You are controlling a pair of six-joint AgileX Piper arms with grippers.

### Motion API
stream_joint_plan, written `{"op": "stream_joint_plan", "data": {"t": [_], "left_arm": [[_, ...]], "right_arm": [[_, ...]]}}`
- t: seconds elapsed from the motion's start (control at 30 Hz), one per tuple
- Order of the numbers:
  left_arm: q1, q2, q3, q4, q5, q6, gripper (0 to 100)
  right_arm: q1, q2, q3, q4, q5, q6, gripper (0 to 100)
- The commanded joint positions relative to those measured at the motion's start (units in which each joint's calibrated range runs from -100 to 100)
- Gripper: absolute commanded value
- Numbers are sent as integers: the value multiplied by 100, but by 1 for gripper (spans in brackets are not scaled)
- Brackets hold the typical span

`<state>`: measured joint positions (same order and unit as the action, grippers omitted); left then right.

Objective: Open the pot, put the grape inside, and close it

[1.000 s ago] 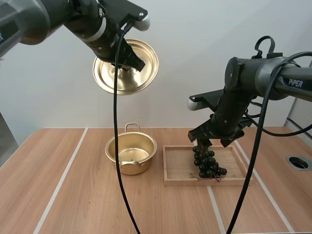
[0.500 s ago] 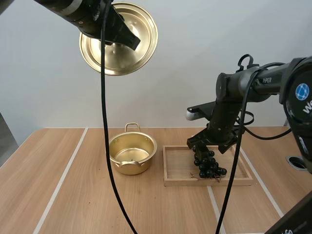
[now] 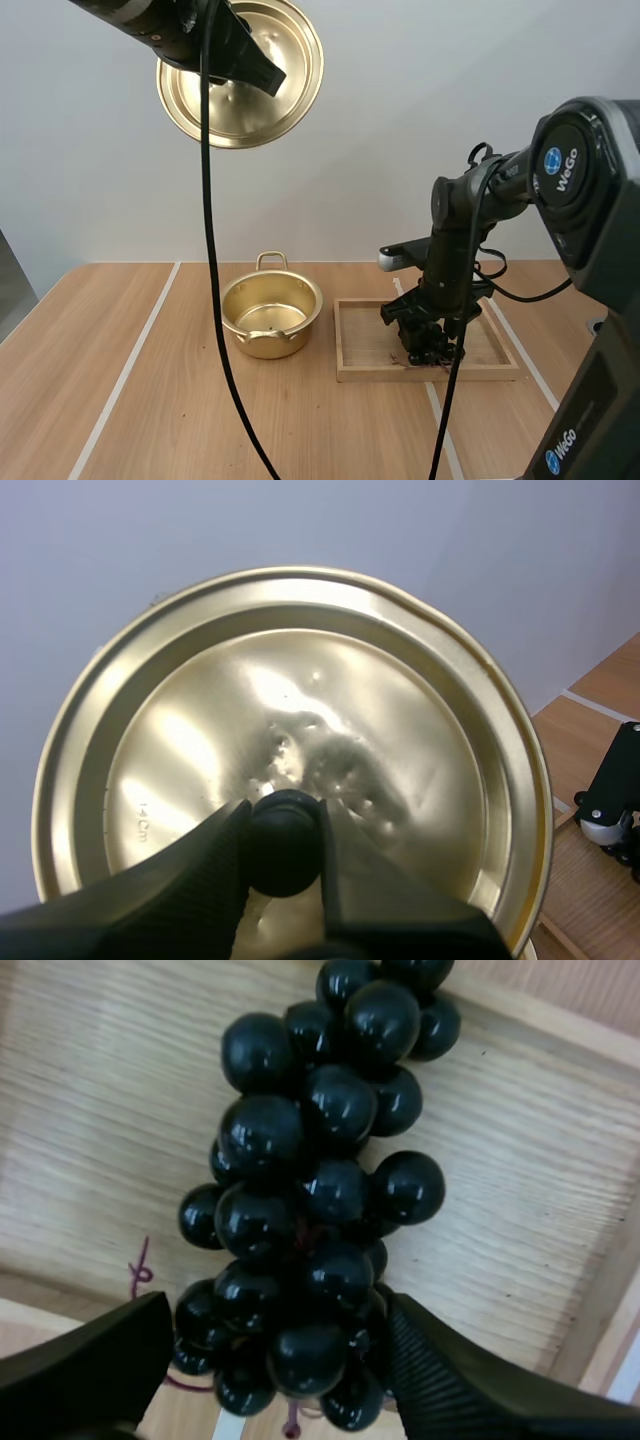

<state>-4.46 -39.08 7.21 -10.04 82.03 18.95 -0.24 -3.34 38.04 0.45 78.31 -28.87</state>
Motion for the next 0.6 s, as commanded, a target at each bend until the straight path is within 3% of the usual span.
{"op": "stream_joint_plan", "data": {"t": [0.0,0.43,0.47,0.57], "left_arm": [[-21,-43,-32,-42,-214,-61,0],[-21,-43,-32,-42,-290,-61,0],[-21,-43,-32,-42,-290,-61,0],[-21,-43,-32,-42,-290,-61,0]], "right_arm": [[3,117,18,-45,3,16,100],[3,567,18,10,-93,20,100],[3,567,18,14,-93,20,91],[3,567,18,101,-93,20,40]]}}
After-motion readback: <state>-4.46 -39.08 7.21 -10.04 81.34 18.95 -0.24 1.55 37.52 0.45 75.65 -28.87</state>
